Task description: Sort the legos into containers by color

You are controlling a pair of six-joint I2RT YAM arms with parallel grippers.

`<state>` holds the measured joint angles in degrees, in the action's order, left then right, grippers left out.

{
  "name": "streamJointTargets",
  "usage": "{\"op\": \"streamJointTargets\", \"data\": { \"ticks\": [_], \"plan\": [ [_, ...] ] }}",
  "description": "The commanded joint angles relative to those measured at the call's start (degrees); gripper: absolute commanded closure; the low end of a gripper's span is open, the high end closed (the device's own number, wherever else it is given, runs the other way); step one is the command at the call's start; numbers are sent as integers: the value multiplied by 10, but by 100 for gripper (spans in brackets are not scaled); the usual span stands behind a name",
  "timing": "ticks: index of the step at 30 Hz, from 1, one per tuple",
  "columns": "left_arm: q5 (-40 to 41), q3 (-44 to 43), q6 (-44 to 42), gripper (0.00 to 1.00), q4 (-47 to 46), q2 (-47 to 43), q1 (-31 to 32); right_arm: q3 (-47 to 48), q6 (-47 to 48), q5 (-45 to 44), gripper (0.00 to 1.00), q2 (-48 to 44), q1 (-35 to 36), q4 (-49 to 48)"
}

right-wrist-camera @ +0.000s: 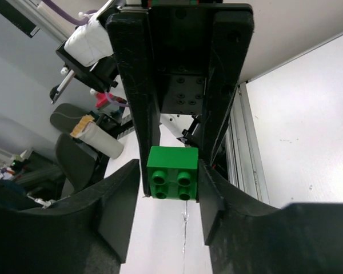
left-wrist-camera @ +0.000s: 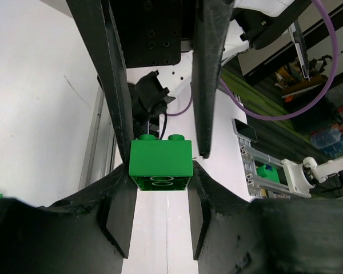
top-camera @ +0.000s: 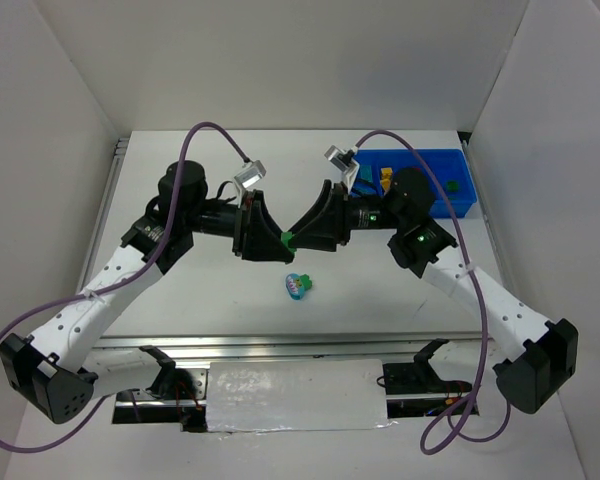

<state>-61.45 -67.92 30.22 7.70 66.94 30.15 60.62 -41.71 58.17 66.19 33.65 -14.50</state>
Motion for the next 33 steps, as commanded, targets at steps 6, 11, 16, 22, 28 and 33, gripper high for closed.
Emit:
{"op": "streamJointTargets", "data": {
  "ticks": [6, 11, 16, 22, 28, 33],
  "plan": [
    [18, 2, 3, 100, -28, -15, 1, -2, 7, 2, 100, 6, 25, -25],
    [48, 2, -5, 61, -8, -21, 1, -9, 21, -8, 100, 1, 25, -11],
    [157, -10, -30, 0, 62, -27, 2, -2, 80, -75, 100, 1, 18, 70],
    [417, -48, -40, 1, 196, -28, -4, 0, 152, -153, 100, 23, -88, 196],
    [617, -60, -3, 1, 295, -29, -19, 105, 203, -448, 100, 120, -173, 375],
    [620, -41, -6, 1, 305, -45, -28, 260, 174, -660, 100, 283, -226, 495]
  ]
}}
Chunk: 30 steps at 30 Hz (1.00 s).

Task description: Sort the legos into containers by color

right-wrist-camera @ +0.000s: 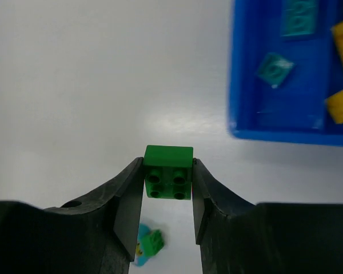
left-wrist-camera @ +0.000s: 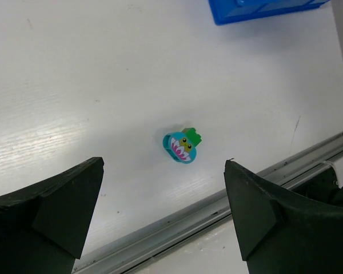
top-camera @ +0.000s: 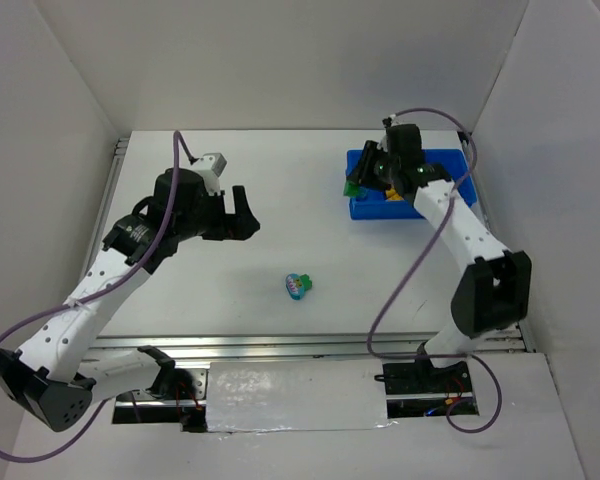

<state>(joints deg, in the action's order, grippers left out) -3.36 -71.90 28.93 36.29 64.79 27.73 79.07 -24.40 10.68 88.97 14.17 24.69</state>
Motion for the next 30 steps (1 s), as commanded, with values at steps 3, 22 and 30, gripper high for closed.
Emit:
{"op": "streamJointTargets", "data": {
  "ticks": [3, 22, 30],
  "plan": [
    [40, 10, 4, 1, 29, -44, -7, 133, -26, -222, 100, 96, -82, 120],
    [-21, 109, -21, 0, 48, -94, -8, 245, -21, -265, 100, 218, -295, 144],
    [-53, 116, -30, 1, 1, -77, -8, 306, 5, -258, 99, 282, -307, 157]
  ]
}}
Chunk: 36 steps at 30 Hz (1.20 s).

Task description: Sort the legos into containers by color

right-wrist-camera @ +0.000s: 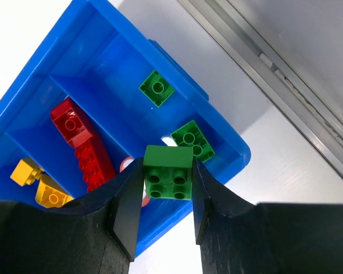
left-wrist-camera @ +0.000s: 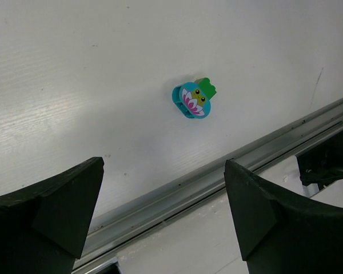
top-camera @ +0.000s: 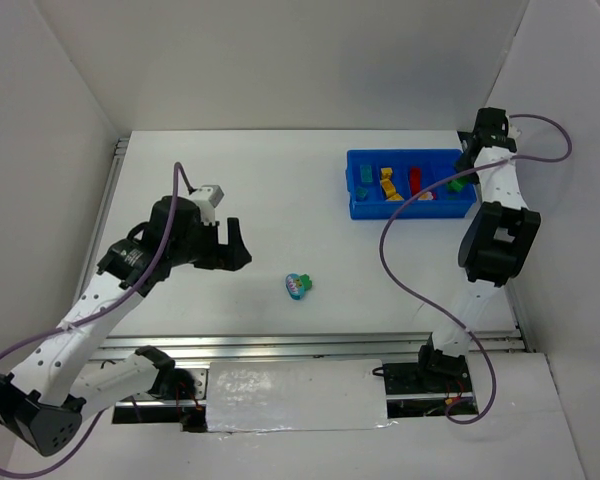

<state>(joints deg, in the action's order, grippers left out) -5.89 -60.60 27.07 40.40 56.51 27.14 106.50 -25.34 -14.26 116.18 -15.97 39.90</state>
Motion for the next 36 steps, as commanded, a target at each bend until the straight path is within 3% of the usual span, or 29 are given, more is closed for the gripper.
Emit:
{"op": "streamJointTargets", "data": {
  "ticks": [1, 6, 8, 9, 16, 20, 21, 22, 25, 26, 29, 33, 36],
  "plan": [
    [-32, 1, -13, 1, -40, 13, -2, 38, 14, -2, 97, 14, -6, 4],
    [-49, -15, -18, 0, -46, 47, -2, 79, 15, 10, 86, 52, -5, 12],
    [-50, -22, -24, 1, -46, 54, -2, 103, 17, 20, 65, 62, -5, 20],
    [-51, -23, -25, 0, -45, 57, -2, 112, 17, 26, 48, 67, -4, 20],
    [-48, -35, -24, 1, -42, 70, -2, 144, 24, 39, 15, 60, 8, 36],
    [-4, -51, -10, 0, -29, 77, -2, 143, 10, 49, 13, -5, 58, 67],
    [49, -53, 14, 1, -25, 78, -2, 115, 7, 54, 6, -23, 78, 71],
    [69, -60, 29, 1, -11, 84, -3, 91, 6, 56, 0, -44, 135, 69],
    [151, -80, 86, 1, 27, 102, -5, -29, 6, 56, 0, -130, 247, 45],
    [159, -84, 104, 1, 33, 105, -6, -62, -1, 56, 0, -164, 314, 38],
    [199, -87, 150, 1, 57, 105, -6, -198, -13, 113, 0, -211, 420, -2],
    [274, -59, 212, 1, 92, 61, -9, -283, -23, 133, 0, -238, 536, -25],
    [280, -34, 232, 1, 93, 23, -11, -294, -59, 89, 0, -228, 625, 11]
  ]
}}
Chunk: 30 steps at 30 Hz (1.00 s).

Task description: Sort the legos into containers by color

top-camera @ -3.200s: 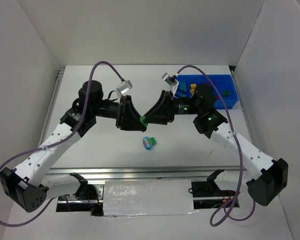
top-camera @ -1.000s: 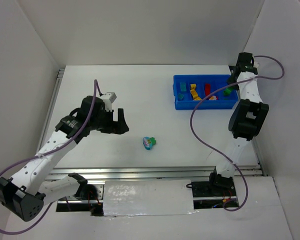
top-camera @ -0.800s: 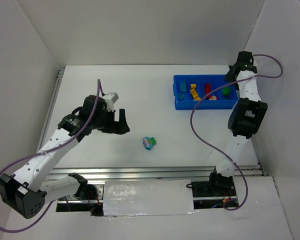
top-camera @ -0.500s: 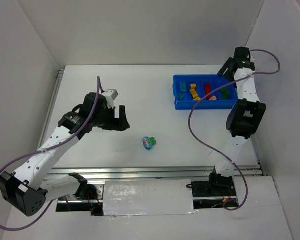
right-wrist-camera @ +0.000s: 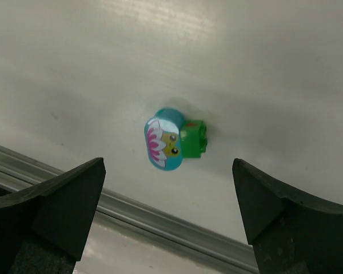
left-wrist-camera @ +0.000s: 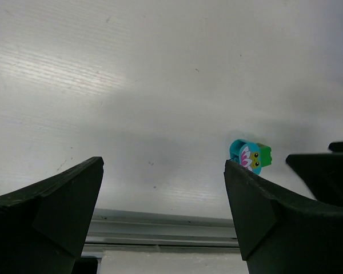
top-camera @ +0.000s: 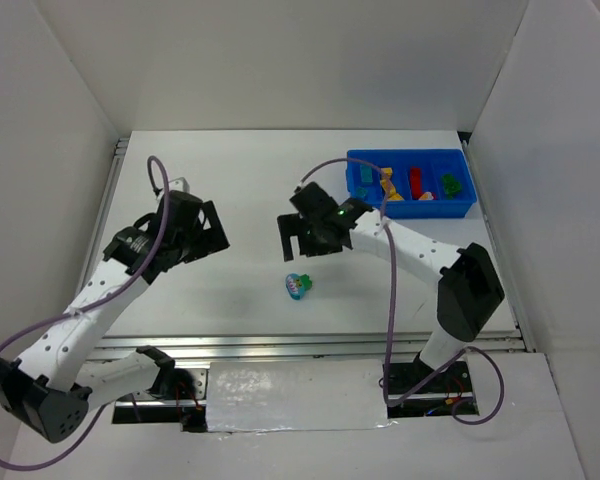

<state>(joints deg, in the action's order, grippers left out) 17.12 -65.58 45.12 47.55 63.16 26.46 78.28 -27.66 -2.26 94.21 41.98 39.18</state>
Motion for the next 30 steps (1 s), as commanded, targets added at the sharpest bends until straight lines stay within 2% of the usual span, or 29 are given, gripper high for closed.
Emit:
{"op": "streamJointTargets", "data": {
  "ticks": [1, 7, 14, 19, 26, 29, 30],
  "plan": [
    [42, 24, 49, 0, 16, -51, -5, -11, -49, -81, 0, 6, 66, 32],
    [-18, 77, 34, 0, -12, -88, -8, -33, -76, -116, 0, 53, 143, 33],
    [-79, 98, 6, 1, -47, -89, -8, -13, -67, -172, 0, 98, 145, 32],
    [-100, 106, -8, 1, -53, -84, -8, -17, -49, -165, 0, 127, 140, 13],
    [-98, 121, -8, 0, -48, -108, -8, -53, -20, -118, 1, 156, 127, -61],
    [-96, 115, -13, 1, -40, -108, -8, -73, 4, -101, 5, 154, 122, -102],
    [-96, 114, -14, 1, -40, -107, -8, -79, 11, -95, 15, 153, 120, -110]
  ]
}}
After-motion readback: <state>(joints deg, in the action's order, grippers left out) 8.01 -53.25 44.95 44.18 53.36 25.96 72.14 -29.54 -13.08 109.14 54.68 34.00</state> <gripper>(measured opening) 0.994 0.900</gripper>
